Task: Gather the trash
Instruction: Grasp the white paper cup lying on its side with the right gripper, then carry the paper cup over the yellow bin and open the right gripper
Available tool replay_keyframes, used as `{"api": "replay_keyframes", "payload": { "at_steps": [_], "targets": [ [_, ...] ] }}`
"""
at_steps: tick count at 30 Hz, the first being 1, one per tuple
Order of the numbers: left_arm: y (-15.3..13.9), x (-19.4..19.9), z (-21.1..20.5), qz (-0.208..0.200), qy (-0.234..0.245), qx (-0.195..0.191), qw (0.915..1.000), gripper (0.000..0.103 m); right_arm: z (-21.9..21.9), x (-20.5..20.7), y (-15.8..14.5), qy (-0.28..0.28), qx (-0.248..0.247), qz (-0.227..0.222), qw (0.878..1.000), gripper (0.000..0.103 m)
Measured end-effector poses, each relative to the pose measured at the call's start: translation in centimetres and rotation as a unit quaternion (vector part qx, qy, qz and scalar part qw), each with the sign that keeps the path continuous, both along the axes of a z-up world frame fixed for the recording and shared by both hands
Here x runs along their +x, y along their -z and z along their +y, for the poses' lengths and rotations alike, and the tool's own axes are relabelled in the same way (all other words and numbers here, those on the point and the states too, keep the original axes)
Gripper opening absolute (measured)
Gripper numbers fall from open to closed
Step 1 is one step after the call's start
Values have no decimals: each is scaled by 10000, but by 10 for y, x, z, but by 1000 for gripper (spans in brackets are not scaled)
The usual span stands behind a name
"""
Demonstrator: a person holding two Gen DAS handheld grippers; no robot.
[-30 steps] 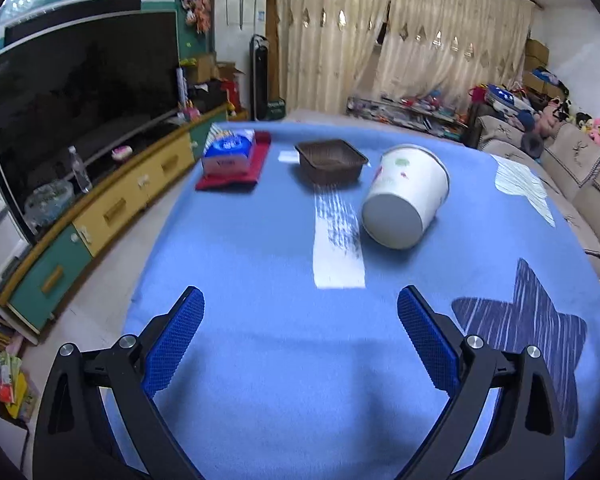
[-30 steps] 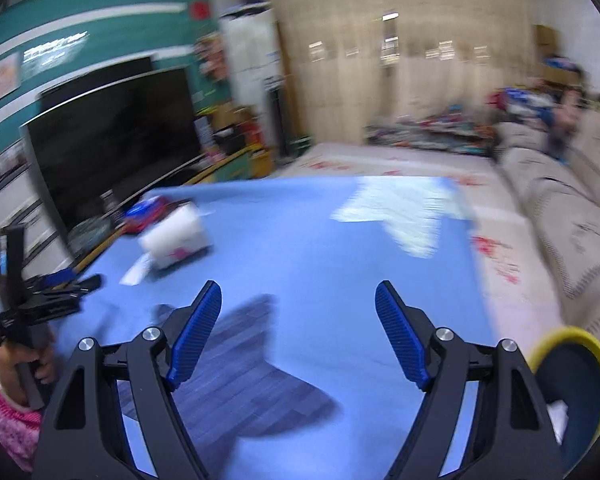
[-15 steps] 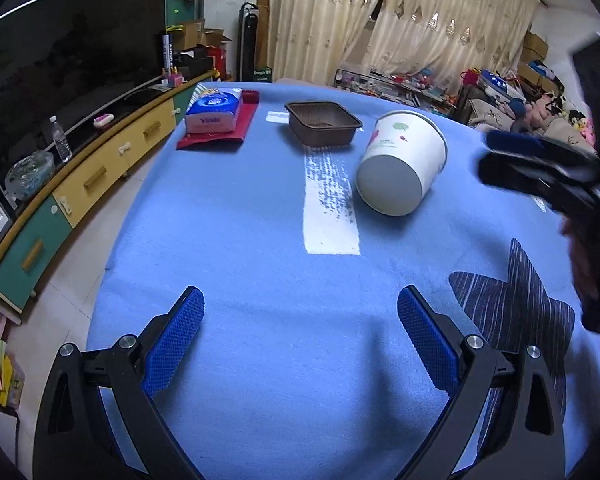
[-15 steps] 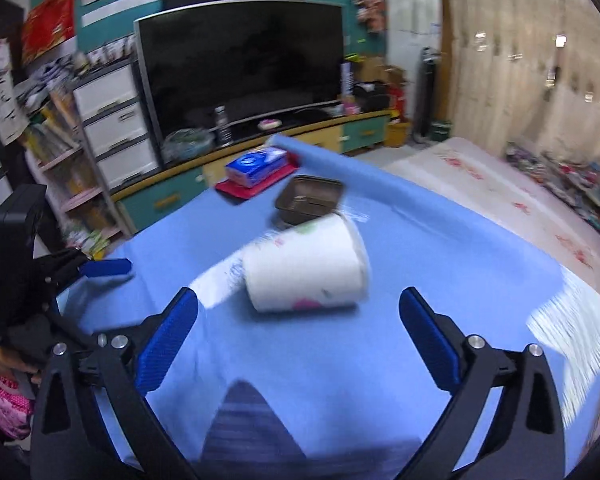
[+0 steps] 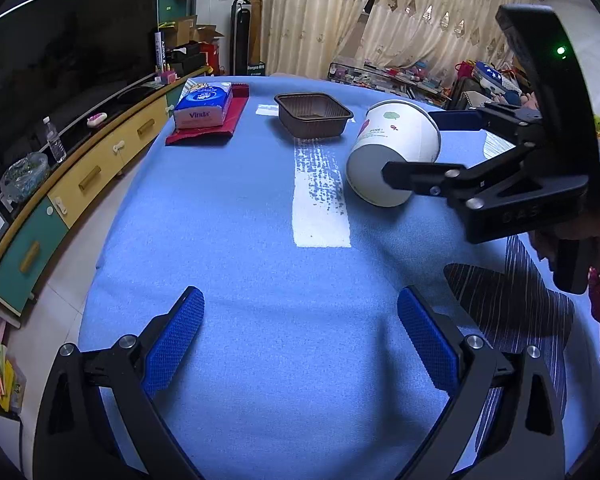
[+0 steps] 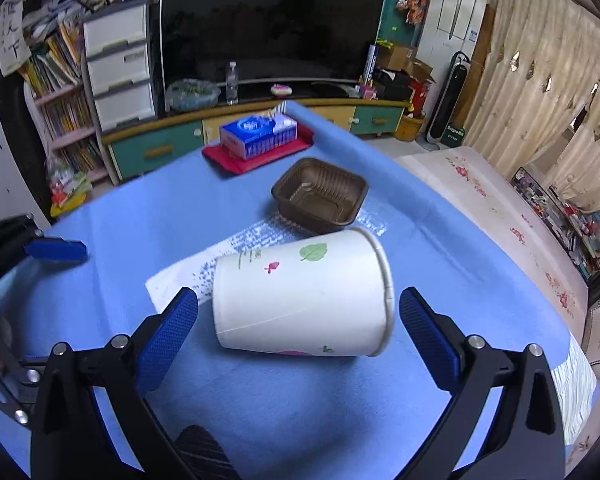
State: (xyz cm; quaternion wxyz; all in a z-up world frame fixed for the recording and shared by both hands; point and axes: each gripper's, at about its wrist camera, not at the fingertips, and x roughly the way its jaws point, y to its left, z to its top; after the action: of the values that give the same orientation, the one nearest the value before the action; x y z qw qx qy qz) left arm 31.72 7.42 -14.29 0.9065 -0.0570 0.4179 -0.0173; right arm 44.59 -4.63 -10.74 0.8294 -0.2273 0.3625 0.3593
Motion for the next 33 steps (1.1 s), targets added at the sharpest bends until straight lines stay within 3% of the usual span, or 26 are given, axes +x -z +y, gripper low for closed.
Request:
{"api": "replay_keyframes", "payload": {
  "at_steps": [2,4,13,22,25,27,33],
  "targets": [
    [0,0,0,6,8,2,10000,96,2,2,3,100,12,-29,9999,94],
    [1,0,-1,13,15,3,10000,96,-1,5,3,192,159,153,9996,81],
    [3,1,0,68,11,-54,10000,96,-43,-19,-17,758,619,29,9952,81],
    [3,1,1,35,6,-68,10000,96,-151,-94,-41,1911,1093,-376,9747,81],
    [2,0,0,-12,27,-70,10000,96,-206,-122,-40,2609,1204,-503,9565,81],
    [1,0,-1,-15,58,-80,10000,96,-250,-143,-38,3244,1243,-666,9354,81],
    [1,0,-2,-7,132,-148,9998,96,-380,-193,-18,5117,1139,-845,8474,81]
  ]
}}
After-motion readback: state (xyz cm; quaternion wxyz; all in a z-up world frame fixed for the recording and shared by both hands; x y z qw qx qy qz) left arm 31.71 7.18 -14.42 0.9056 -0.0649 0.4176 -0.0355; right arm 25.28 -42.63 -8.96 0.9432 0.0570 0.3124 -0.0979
